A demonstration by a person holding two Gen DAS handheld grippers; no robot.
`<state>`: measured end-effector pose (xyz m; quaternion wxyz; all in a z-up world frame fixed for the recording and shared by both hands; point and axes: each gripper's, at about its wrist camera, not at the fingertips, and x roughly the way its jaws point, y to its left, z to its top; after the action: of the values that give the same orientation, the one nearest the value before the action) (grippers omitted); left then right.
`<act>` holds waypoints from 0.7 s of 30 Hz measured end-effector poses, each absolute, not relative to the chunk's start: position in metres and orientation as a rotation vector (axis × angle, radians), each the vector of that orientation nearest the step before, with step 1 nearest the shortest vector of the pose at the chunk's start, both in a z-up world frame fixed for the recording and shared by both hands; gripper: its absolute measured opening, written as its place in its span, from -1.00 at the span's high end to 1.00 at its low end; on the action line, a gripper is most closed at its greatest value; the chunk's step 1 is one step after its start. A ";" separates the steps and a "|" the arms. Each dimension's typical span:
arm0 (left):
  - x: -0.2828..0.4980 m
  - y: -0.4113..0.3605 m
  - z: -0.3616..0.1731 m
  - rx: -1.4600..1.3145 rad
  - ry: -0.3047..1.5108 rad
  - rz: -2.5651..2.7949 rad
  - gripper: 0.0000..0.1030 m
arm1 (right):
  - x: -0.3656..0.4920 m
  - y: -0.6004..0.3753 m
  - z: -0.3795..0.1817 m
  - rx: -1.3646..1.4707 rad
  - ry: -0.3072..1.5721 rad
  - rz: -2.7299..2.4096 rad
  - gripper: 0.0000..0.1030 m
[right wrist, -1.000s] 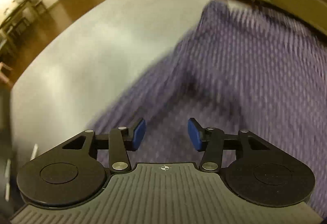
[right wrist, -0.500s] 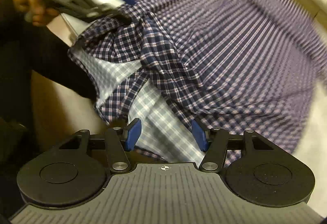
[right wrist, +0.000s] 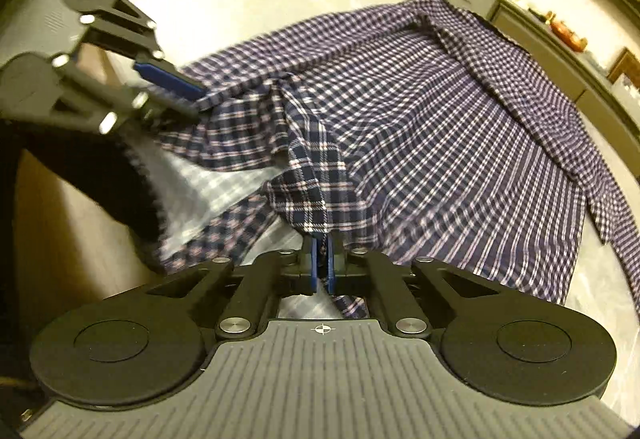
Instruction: Fold clothes
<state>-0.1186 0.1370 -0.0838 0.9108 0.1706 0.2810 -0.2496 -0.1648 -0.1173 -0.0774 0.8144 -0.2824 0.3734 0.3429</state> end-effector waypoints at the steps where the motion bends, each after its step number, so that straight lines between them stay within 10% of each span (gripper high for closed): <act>1: -0.121 0.140 -0.080 0.333 0.570 -0.506 0.81 | -0.169 -0.123 -0.072 -0.586 0.803 0.747 0.99; 4: -0.139 0.141 -0.066 0.304 0.518 -0.521 0.71 | -0.181 -0.147 -0.050 -0.485 0.817 0.796 1.00; 8: -0.156 0.112 -0.062 0.377 0.453 -0.561 -0.50 | -0.174 -0.165 -0.040 -0.367 0.821 0.788 1.00; 14: -0.118 0.084 -0.095 0.498 0.583 -0.560 0.00 | -0.173 -0.124 -0.063 -0.416 0.766 0.809 0.14; 18: -0.102 0.092 -0.098 0.446 0.641 -0.556 0.85 | -0.174 -0.089 -0.091 -0.535 0.750 0.767 0.31; 21: -0.102 0.105 -0.093 0.384 0.655 -0.566 0.96 | -0.167 -0.090 -0.094 -0.543 0.762 0.752 0.77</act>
<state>-0.1020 0.1048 -0.0928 0.8899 0.1849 0.3154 -0.2727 -0.1669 -0.0898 -0.0938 0.8253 -0.2553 0.3587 0.3536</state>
